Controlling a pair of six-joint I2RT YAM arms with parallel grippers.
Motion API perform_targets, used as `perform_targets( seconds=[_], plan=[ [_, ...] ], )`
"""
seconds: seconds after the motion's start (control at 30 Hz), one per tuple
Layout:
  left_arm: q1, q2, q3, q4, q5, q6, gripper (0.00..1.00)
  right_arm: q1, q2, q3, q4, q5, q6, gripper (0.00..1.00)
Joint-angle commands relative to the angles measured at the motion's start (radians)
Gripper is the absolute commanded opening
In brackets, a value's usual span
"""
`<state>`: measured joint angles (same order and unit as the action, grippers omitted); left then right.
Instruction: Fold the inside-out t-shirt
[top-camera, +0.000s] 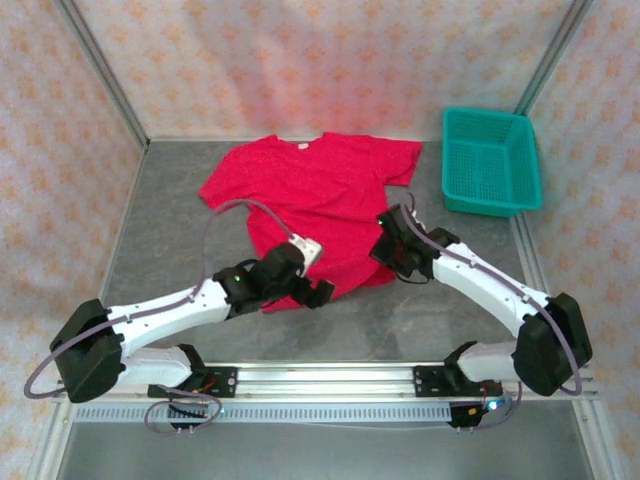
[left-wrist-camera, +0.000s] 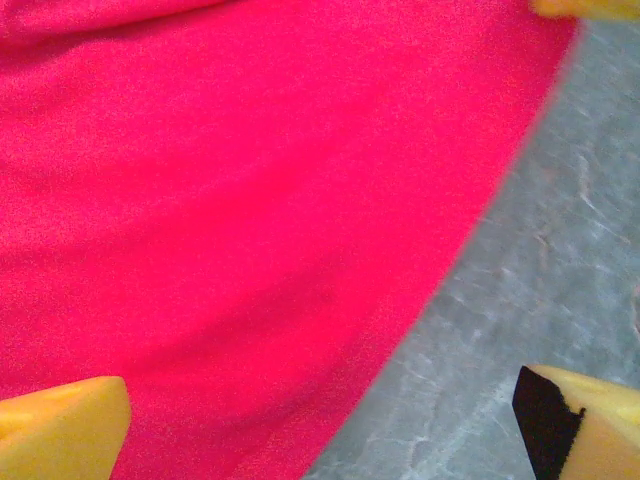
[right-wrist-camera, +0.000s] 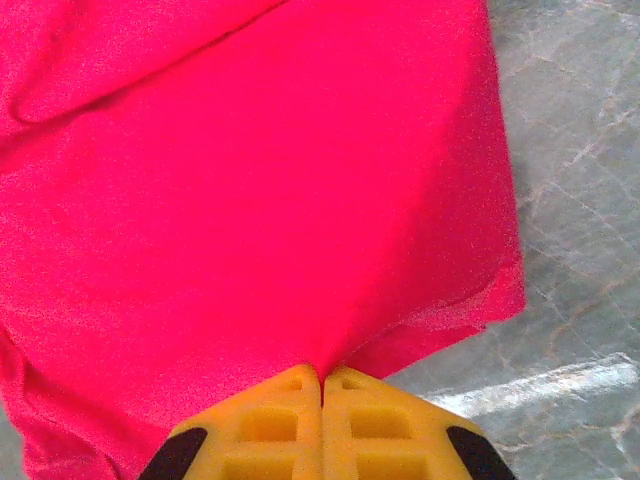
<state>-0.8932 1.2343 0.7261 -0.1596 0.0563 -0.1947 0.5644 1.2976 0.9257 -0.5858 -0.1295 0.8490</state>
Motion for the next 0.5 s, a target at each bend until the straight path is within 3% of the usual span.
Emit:
perform_targets(
  seconds=[0.0, 0.2, 0.47],
  plan=[
    [-0.05, 0.031, 0.002, 0.176, -0.146, 0.085, 1.0, -0.046, -0.03, -0.025, 0.08, -0.083, 0.048, 0.0],
    [-0.173, 0.23, 0.073, 0.298, -0.408, 0.121, 1.0, -0.083, -0.031, -0.016, 0.115, -0.162, 0.077, 0.0],
    [-0.222, 0.499, 0.191, 0.441, -0.673, 0.135, 1.0, -0.116, -0.072, -0.017, 0.097, -0.199, 0.076, 0.0]
  ],
)
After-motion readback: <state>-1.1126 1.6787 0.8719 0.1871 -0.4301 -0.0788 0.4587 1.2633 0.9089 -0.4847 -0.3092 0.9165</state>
